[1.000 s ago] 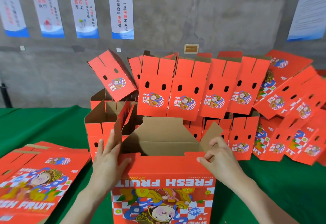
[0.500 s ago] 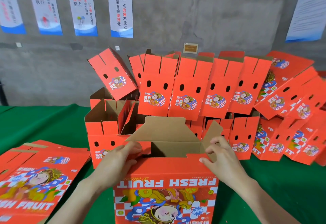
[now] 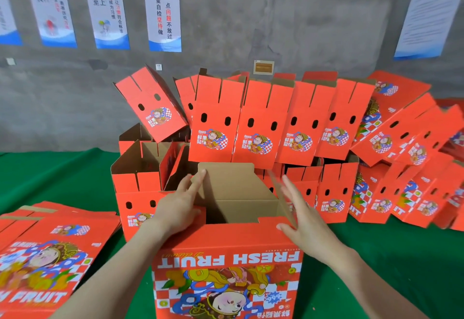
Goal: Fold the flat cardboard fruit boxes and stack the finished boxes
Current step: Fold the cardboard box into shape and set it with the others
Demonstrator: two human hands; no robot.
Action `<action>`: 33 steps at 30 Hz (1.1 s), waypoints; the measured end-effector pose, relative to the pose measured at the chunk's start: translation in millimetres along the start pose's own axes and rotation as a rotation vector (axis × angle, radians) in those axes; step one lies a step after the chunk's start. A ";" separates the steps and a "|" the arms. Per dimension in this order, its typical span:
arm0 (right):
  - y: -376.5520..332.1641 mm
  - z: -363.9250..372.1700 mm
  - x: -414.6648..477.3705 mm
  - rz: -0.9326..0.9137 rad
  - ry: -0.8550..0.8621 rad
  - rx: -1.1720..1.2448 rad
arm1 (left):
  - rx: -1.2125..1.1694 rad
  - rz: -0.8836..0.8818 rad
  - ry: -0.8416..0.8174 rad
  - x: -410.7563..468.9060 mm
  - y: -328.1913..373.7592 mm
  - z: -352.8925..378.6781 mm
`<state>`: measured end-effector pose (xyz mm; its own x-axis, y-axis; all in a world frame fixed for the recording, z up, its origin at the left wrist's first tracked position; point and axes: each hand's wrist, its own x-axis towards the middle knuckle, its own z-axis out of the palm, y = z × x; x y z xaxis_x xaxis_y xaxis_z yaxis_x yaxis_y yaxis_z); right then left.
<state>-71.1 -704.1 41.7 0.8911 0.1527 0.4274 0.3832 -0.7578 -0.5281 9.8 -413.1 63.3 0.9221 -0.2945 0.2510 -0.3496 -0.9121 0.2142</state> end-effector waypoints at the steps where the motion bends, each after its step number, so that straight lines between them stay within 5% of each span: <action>1: 3.5 0.6 -1.1 0.029 -0.032 0.022 | -0.012 0.008 0.009 1.7 -1.0 3.2; 9: 4.7 -0.7 4.2 0.044 -0.046 0.068 | -0.065 0.059 0.115 1.9 -1.9 8.9; 15: 8.5 5.9 6.4 0.033 0.056 0.128 | -0.508 0.110 0.379 -5.9 -1.8 0.6; 17: 8.7 7.7 4.5 0.025 0.073 0.140 | -0.475 0.056 0.399 -6.8 -1.7 -2.8; 21: 6.3 0.4 6.1 0.038 0.046 0.165 | -0.259 -0.074 0.176 -1.8 -6.3 2.0; 26: -4.6 -5.3 31.2 0.021 0.055 0.081 | -0.457 -0.106 -0.308 3.5 -11.0 -4.7; 30: -6.8 9.3 55.3 0.130 -0.290 -0.125 | -0.385 -0.109 -0.358 6.7 -8.6 -5.5; 33: -6.0 13.7 67.4 0.248 -0.444 -0.066 | -0.331 -0.128 -0.376 11.7 -4.8 -3.9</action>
<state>-10.0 -680.6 63.6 0.9761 0.2074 -0.0652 0.1441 -0.8417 -0.5205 21.6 -411.0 68.9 0.9355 -0.3241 -0.1409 -0.2075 -0.8263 0.5236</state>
